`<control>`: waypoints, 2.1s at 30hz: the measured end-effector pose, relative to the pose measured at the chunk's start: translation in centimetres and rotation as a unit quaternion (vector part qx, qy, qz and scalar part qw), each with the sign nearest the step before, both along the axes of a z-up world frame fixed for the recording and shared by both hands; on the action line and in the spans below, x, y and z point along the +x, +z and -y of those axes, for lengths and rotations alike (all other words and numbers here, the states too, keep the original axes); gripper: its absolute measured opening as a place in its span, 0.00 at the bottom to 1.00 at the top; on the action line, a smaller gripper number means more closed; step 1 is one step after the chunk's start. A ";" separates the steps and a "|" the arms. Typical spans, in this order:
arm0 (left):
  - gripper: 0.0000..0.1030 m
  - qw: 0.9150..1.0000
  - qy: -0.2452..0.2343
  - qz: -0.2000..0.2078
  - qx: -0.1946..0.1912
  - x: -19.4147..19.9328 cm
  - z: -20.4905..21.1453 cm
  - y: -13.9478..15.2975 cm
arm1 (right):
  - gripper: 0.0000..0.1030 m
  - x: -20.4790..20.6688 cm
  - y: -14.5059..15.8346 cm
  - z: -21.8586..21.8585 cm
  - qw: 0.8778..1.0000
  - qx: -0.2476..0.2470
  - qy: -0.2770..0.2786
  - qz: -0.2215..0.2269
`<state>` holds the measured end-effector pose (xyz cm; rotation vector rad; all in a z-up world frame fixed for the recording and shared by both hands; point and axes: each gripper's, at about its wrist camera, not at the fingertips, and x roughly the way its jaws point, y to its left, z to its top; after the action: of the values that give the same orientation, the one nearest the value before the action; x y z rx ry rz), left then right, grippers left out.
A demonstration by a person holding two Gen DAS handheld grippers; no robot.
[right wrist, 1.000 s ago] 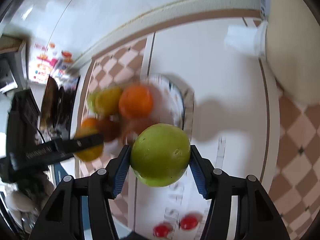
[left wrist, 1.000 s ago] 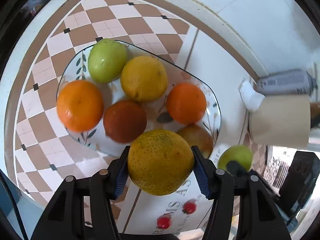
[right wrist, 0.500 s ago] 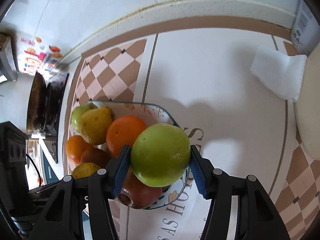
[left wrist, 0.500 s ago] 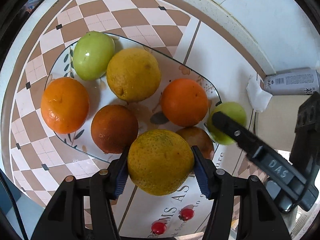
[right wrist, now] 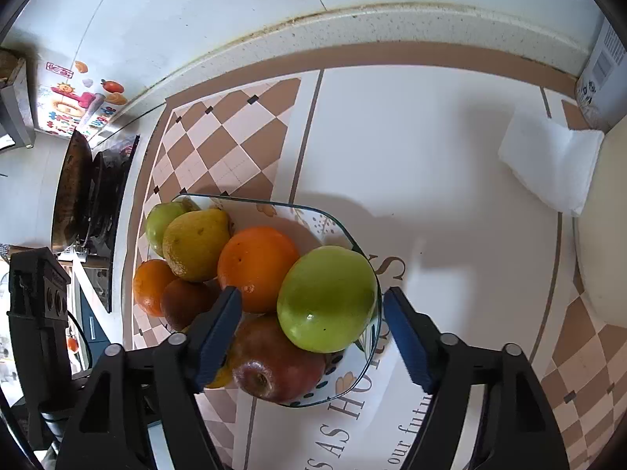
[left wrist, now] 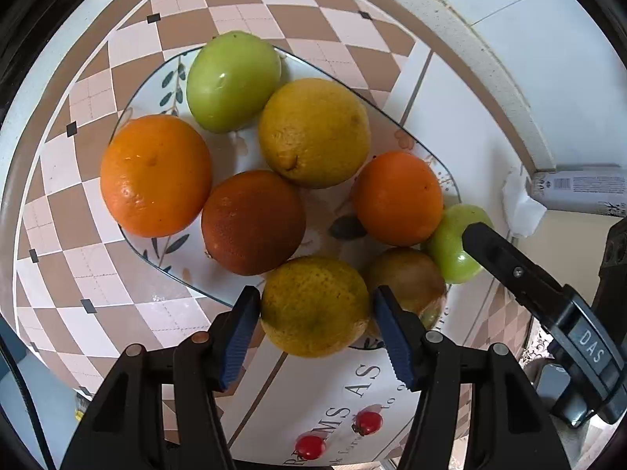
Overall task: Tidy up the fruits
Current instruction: 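Carry the green apple and lemon onto the plate and open both tools, then move both tools back toward the red cherry tomatoes on the runner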
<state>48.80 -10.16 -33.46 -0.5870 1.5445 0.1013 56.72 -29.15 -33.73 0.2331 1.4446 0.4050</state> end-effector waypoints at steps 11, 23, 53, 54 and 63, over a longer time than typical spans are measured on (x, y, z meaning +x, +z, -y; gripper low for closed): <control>0.88 0.984 -0.094 0.050 0.141 -1.0 0.3 5.1 | 0.91 -3.9 4.1 0.4 0.992 -0.109 0.002 0.070; 0.93 0.960 -0.163 0.098 0.207 -5.2 -0.7 8.4 | 0.91 -12.5 7.9 0.0 0.986 -0.132 -0.030 0.092; 0.93 0.932 -0.165 0.243 0.211 -16.1 -1.3 21.8 | 0.91 -25.4 22.8 -2.1 0.972 -0.088 -0.082 0.201; 0.93 0.933 -0.164 0.243 0.209 -16.3 -1.2 21.9 | 0.91 -25.5 22.9 -2.0 0.972 -0.087 -0.083 0.202; 0.93 0.935 -0.159 0.220 0.228 -15.2 -0.6 19.9 | 0.91 -24.6 20.9 -0.4 0.980 -0.052 -0.083 0.176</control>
<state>33.56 -9.58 -13.57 0.0193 1.1051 0.0708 32.09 -28.72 -12.88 0.1840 1.0857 0.2198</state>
